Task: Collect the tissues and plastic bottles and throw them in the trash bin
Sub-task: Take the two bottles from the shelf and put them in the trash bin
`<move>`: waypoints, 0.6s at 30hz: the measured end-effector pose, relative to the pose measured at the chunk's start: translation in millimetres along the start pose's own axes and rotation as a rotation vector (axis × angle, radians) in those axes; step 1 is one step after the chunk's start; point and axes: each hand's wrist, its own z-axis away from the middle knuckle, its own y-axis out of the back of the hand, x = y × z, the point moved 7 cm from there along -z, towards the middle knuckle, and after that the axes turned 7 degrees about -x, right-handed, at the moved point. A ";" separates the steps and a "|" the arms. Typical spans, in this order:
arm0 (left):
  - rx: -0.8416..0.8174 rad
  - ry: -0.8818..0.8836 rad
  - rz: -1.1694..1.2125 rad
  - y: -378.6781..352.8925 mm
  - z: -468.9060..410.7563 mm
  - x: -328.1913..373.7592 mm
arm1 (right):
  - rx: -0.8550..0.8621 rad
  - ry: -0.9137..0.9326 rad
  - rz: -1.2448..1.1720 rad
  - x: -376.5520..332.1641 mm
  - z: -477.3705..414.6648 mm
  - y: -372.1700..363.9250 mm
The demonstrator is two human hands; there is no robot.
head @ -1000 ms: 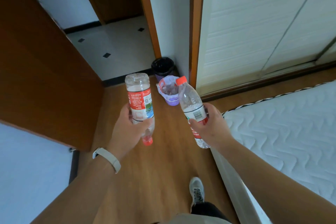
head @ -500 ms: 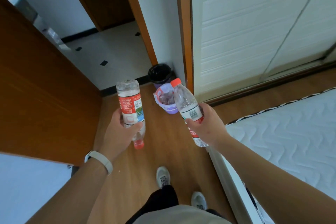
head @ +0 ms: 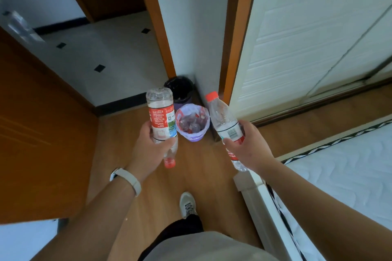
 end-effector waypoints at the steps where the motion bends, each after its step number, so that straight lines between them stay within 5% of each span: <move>1: -0.003 0.001 0.011 8.0 -16.1 -4.1 | 0.002 -0.003 0.006 -6.1 -14.3 -5.0; 18: -0.118 0.066 0.112 41.4 -224.2 -49.1 | -0.042 -0.130 0.099 -34.1 -214.5 -72.1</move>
